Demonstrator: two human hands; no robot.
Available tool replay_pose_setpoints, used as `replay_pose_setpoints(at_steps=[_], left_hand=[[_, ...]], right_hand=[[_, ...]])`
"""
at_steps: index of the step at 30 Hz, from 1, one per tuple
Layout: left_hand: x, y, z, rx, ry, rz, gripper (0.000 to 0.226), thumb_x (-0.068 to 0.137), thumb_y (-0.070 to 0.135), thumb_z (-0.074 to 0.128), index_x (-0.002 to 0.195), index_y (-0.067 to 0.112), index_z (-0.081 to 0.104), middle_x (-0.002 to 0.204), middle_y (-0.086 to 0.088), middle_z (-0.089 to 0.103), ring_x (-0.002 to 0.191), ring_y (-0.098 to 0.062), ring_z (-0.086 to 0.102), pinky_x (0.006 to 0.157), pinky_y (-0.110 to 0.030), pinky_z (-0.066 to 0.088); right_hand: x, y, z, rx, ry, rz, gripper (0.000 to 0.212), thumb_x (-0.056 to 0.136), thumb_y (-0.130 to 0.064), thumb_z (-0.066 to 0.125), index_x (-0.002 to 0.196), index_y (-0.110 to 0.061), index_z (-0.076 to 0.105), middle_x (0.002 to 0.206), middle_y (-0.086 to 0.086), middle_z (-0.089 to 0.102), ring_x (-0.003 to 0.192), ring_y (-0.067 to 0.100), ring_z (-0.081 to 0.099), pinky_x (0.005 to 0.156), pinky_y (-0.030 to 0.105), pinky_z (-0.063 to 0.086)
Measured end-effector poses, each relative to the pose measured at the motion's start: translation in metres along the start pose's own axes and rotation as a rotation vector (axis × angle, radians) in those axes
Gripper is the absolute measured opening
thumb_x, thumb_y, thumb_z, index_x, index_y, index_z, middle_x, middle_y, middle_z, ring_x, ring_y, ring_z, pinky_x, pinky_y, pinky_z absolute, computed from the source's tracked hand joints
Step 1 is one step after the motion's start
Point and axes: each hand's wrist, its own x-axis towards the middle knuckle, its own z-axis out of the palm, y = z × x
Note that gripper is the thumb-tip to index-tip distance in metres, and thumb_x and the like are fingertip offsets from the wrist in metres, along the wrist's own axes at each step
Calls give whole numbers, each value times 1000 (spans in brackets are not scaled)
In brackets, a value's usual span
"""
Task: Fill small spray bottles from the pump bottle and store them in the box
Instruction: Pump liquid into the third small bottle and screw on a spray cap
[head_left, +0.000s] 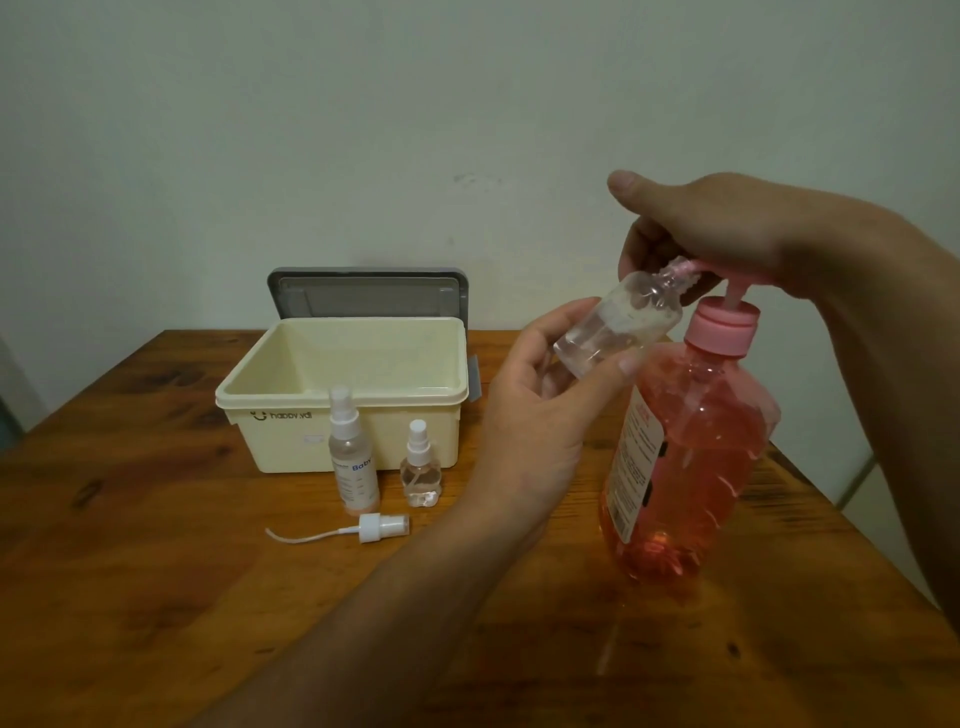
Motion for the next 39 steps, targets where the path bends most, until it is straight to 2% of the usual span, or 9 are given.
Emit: replay_pose_setpoints(at_steps=[6, 11, 20, 25, 35, 39], left_hand=[[-1, -3, 1, -6, 4, -20, 46, 84, 17, 72, 126, 26, 56, 114, 10, 70, 107, -2, 64, 85, -19, 54], [-1, -1, 1, 20, 3, -6, 45, 83, 20, 73, 124, 29, 57, 118, 11, 67, 112, -4, 61, 86, -20, 53], [-1, -4, 1, 3, 7, -18, 44, 83, 19, 73, 124, 29, 58, 117, 9, 68, 110, -5, 63, 84, -19, 54], [-2, -3, 1, 13, 2, -12, 43, 83, 20, 73, 122, 31, 58, 118, 10, 68, 112, -5, 62, 89, -23, 53], [-2, -5, 2, -11, -8, -22, 46, 83, 18, 73, 125, 27, 57, 116, 9, 69, 109, -4, 64, 80, -16, 53], [-2, -3, 2, 3, -2, -14, 43, 83, 19, 73, 121, 30, 58, 116, 10, 68, 109, -4, 63, 83, -19, 53]], right_hand=[[2, 7, 8, -22, -3, 1, 70, 98, -63, 29, 84, -9, 72, 91, 14, 73, 71, 25, 65, 64, 31, 47], [0, 4, 3, 3, 6, -4, 74, 98, -65, 26, 79, -10, 72, 88, 11, 71, 70, 25, 62, 63, 32, 44], [0, 6, 8, -20, 3, -1, 69, 99, -62, 28, 82, -11, 71, 89, 11, 72, 68, 23, 63, 62, 31, 45], [-1, 3, 4, -8, 12, -3, 72, 99, -63, 26, 80, -10, 71, 89, 12, 71, 69, 23, 62, 61, 31, 44], [1, 8, 7, -13, 9, 7, 70, 98, -64, 29, 79, -11, 72, 89, 10, 72, 67, 23, 63, 62, 31, 44], [0, 3, 3, 17, 0, 7, 75, 97, -66, 27, 79, -9, 72, 88, 12, 72, 67, 24, 62, 59, 30, 43]])
